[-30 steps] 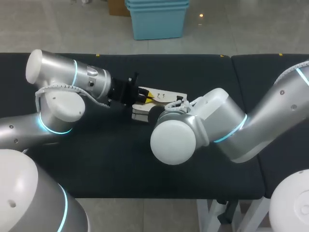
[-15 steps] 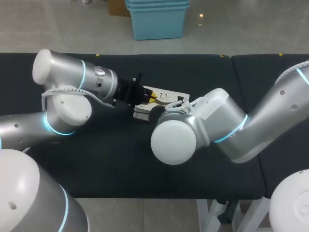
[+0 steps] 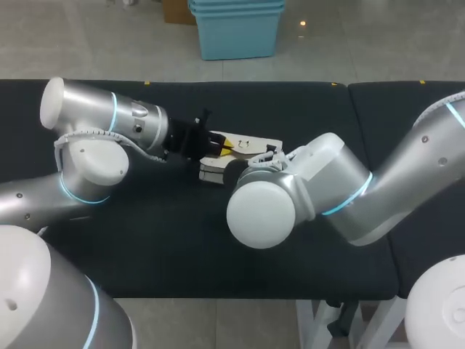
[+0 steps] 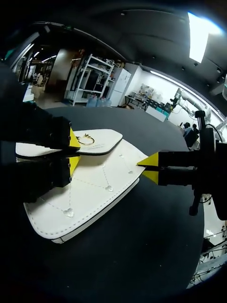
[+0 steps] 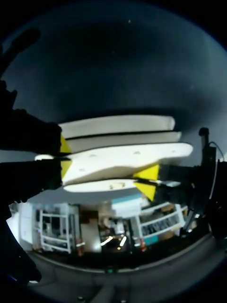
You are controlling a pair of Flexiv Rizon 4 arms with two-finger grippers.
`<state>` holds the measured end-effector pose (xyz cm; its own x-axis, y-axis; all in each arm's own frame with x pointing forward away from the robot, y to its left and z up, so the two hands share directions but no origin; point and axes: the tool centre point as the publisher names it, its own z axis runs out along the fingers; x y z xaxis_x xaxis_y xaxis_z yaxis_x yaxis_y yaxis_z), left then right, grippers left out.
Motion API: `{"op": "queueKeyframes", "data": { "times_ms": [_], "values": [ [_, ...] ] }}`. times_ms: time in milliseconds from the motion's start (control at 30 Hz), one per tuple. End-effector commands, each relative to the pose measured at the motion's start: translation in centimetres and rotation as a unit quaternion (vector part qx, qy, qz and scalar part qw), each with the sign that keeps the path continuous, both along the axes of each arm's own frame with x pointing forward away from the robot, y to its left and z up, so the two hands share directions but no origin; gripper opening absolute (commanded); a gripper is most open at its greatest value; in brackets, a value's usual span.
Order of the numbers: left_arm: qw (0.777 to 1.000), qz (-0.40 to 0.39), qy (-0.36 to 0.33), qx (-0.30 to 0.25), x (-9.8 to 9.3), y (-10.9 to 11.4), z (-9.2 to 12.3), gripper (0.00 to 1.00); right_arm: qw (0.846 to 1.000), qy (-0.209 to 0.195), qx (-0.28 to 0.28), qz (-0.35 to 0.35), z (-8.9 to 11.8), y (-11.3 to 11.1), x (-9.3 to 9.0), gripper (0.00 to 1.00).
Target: Pick up the bag, open it, inspect its contents, close it, and place it on the opposite side
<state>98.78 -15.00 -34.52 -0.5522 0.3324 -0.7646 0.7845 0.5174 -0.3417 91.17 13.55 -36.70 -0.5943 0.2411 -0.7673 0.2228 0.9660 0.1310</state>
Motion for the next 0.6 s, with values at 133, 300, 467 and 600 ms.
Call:
{"op": "queueKeyframes", "data": {
  "times_ms": [133,300,467,600],
  "values": [
    [1.0,0.003,-0.012,-0.018,-0.8,0.3,1.0,1.0,1.0,-0.002,0.0,-0.001,-0.2,0.0,0.0,0.0],
    [0.999,-0.003,-0.024,-0.033,-1.5,0.4,2.5,1.0,1.0,-0.001,-0.001,0.0,0.0,0.0,0.0,0.0],
    [0.998,-0.011,-0.027,-0.047,-2.0,0.5,3.9,1.0,1.0,0.003,0.0,-0.001,0.6,0.1,-0.2,0.73],
    [0.998,-0.009,-0.026,-0.055,-2.3,0.7,4.9,1.0,1.0,0.014,0.011,0.01,1.5,0.1,-0.7,1.0]
  ]
}}
